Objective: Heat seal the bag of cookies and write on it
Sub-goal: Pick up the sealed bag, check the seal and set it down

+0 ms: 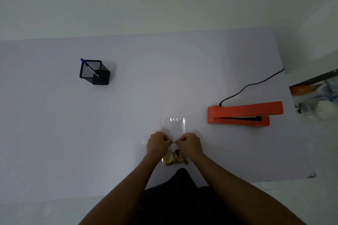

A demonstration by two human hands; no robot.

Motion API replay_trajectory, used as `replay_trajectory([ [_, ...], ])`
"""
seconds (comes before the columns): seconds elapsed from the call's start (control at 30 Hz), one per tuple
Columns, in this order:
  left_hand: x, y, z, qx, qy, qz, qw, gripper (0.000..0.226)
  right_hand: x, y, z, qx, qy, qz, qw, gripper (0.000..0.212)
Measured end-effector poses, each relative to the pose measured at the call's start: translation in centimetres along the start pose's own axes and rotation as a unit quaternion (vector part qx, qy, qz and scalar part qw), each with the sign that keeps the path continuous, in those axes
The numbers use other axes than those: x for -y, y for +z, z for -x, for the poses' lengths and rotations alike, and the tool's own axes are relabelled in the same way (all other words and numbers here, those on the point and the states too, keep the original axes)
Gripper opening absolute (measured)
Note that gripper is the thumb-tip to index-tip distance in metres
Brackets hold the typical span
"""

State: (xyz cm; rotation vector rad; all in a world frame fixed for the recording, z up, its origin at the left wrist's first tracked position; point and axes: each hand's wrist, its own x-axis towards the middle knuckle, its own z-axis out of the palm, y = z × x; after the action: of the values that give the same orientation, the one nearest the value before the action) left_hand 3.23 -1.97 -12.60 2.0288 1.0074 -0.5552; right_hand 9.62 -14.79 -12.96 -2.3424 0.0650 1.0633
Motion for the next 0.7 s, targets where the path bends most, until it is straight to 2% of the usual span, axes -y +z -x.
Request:
replay_trajectory([
  [0.27,-0.15,0.07,-0.06,-0.001,-0.003,-0.011,1.0,0.017,0.65,-0.03,0.32,-0.003,0.017,0.012,1.0,0.032],
  [0.5,-0.27,0.17,0.12,-0.008,-0.004,-0.023,1.0,0.016,0.93,-0.11,-0.01,-0.001,0.05,-0.003,0.999,0.02],
  [0.6,-0.37,0.16,0.2,-0.014,-0.002,-0.034,0.999,0.017,0.94,-0.39,-0.19,-0.007,0.057,-0.011,0.998,0.03],
  [0.7,-0.35,0.19,0.3,-0.021,0.002,-0.054,0.998,0.02,0.61,-0.35,-0.44,-0.014,0.066,-0.015,0.998,0.029],
])
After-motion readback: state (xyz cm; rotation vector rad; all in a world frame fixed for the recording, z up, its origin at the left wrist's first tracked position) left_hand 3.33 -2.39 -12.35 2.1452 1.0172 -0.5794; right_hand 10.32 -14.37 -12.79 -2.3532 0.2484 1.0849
